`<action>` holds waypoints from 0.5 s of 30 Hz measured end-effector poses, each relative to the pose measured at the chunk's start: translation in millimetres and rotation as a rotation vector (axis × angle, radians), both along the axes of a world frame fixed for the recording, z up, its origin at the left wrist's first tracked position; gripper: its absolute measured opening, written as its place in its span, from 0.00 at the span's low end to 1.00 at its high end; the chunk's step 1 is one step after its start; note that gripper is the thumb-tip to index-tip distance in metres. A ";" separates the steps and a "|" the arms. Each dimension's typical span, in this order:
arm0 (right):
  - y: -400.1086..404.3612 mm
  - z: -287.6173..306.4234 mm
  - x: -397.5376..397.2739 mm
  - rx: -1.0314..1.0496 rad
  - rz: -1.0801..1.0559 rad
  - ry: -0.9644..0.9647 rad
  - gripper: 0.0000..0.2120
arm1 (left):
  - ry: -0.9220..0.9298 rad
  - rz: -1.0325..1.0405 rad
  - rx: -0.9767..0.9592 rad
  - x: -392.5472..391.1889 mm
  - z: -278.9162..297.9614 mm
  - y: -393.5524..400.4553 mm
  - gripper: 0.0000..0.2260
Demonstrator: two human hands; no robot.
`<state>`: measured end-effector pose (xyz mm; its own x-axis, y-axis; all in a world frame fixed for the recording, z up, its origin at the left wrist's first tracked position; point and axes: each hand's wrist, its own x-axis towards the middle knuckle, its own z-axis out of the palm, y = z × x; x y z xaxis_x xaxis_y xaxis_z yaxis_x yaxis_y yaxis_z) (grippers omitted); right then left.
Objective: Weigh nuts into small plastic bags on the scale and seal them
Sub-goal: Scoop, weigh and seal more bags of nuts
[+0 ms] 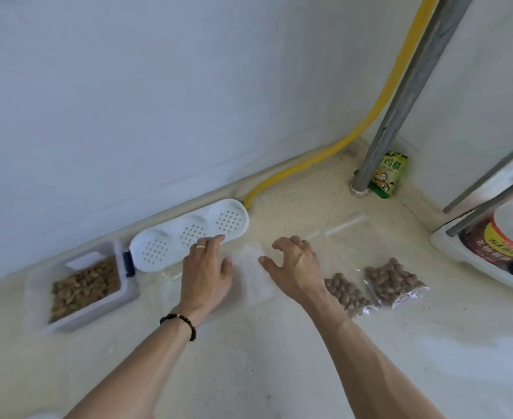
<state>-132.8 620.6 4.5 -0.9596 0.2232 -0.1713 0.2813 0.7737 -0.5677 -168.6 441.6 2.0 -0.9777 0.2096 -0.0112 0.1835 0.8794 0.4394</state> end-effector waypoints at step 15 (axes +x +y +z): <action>-37.3 -26.5 -8.2 0.109 -0.008 0.050 0.19 | 0.076 -0.094 -0.356 8.4 -27.7 -49.1 0.36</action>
